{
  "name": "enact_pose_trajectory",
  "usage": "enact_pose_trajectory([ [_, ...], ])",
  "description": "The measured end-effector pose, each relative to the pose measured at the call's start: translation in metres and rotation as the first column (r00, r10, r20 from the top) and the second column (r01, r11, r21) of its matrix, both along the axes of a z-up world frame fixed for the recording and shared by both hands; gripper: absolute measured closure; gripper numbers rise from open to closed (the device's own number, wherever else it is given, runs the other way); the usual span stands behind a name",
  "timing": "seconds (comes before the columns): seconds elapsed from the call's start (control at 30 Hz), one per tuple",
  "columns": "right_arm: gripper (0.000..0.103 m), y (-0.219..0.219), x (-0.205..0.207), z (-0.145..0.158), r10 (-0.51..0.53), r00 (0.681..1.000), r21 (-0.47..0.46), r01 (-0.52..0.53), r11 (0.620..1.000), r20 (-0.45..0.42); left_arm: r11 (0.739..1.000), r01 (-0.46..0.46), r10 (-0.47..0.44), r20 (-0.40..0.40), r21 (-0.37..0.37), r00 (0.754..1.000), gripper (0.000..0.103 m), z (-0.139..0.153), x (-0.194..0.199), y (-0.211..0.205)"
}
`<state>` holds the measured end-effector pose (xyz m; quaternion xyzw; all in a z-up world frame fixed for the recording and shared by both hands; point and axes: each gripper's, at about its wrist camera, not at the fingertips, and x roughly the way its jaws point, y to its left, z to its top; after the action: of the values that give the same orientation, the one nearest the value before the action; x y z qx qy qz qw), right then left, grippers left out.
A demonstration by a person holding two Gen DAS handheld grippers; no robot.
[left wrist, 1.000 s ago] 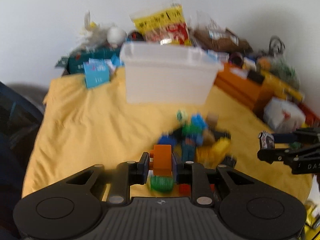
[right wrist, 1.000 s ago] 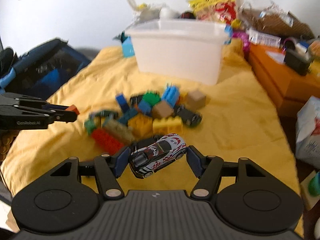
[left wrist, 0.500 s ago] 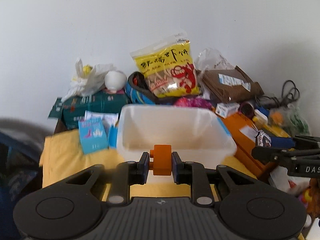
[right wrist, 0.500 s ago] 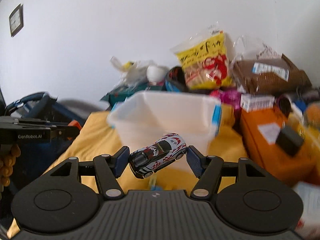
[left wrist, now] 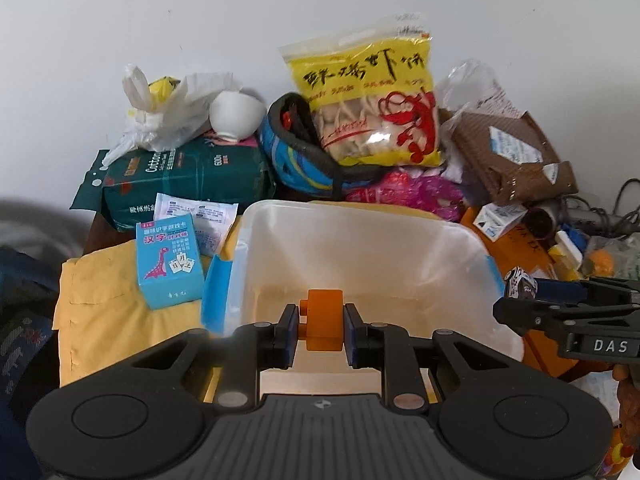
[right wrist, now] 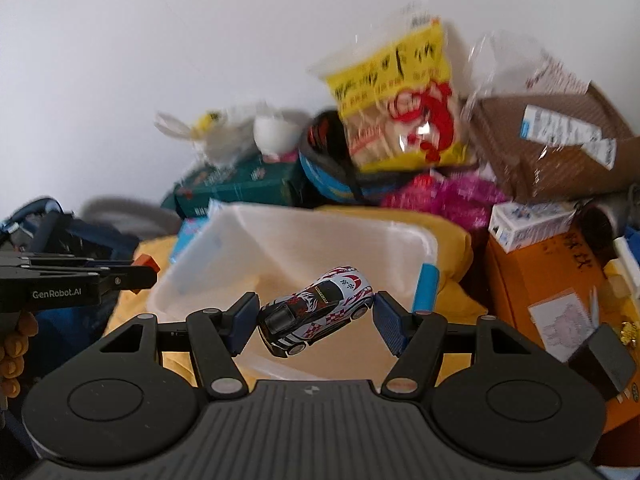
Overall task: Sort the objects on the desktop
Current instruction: 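Carry both items over the white bin and open both tools to drop them, then grasp the green flat plate with the left tool while the right tool grasps the black car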
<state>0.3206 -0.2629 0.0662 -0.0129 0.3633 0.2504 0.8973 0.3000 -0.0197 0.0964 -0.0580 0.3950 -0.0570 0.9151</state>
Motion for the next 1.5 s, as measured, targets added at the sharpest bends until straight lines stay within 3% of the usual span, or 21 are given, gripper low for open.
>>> enact_pose_trajectory([
  [0.2, 0.037, 0.005, 0.024, -0.016, -0.002, 0.997, -0.034, 0.000, 0.999, -0.072, 1.000, -0.015, 0.016, -0.025, 0.015, 1.000, 0.073, -0.004, 0.015, -0.003],
  [0.27, 0.037, 0.008, 0.028, -0.018, -0.002, 0.997, -0.045, -0.002, 0.999, -0.081, 0.999, -0.027, 0.028, -0.020, 0.019, 0.999, 0.047, -0.005, 0.017, -0.006],
  [0.3, 0.036, 0.009, 0.030, -0.019, -0.001, 0.997, -0.052, -0.003, 0.999, -0.082, 0.999, -0.034, 0.034, -0.005, 0.029, 0.999, 0.044, -0.005, 0.015, -0.006],
  [0.5, 0.029, 0.014, 0.032, -0.017, 0.013, 0.999, -0.057, -0.016, 0.998, -0.051, 0.998, -0.037, 0.036, 0.034, 0.050, 0.999, 0.043, -0.009, -0.005, 0.001],
  [0.6, 0.029, 0.011, 0.022, -0.016, 0.027, 0.999, -0.049, -0.028, 0.998, -0.025, 0.998, -0.032, 0.027, 0.097, 0.048, 0.995, 0.043, -0.010, -0.037, 0.008],
  [0.8, 0.025, -0.010, -0.046, -0.017, 0.039, 0.996, 0.021, -0.041, 0.999, 0.084, 0.992, 0.026, -0.049, 0.191, 0.122, 0.980, 0.043, -0.040, -0.135, 0.015],
  [0.9, 0.024, -0.018, -0.099, -0.040, 0.076, 0.989, -0.026, -0.073, 0.997, 0.128, 0.992, 0.027, -0.048, 0.165, 0.127, 0.985, 0.043, -0.069, -0.180, 0.019],
  [1.03, 0.025, -0.021, -0.158, -0.089, 0.098, 0.993, -0.109, -0.090, 0.990, 0.065, 0.990, 0.022, -0.037, 0.105, 0.142, 0.994, 0.043, -0.107, -0.225, 0.020],
  [1.1, 0.025, -0.017, -0.185, -0.111, 0.136, 0.990, -0.154, -0.131, 0.979, 0.025, 0.993, 0.038, -0.044, 0.055, 0.110, 0.997, 0.043, -0.125, -0.238, 0.020],
  [1.2, 0.025, -0.005, -0.213, -0.131, 0.181, 0.983, -0.198, -0.178, 0.964, 0.001, 0.987, 0.089, -0.092, 0.009, 0.136, 0.996, 0.043, -0.146, -0.248, 0.012],
  [1.5, 0.025, 0.019, -0.230, -0.154, 0.232, 0.973, -0.276, -0.218, 0.936, 0.019, 0.978, 0.126, -0.129, 0.004, 0.165, 0.992, 0.043, -0.167, -0.241, -0.005],
])
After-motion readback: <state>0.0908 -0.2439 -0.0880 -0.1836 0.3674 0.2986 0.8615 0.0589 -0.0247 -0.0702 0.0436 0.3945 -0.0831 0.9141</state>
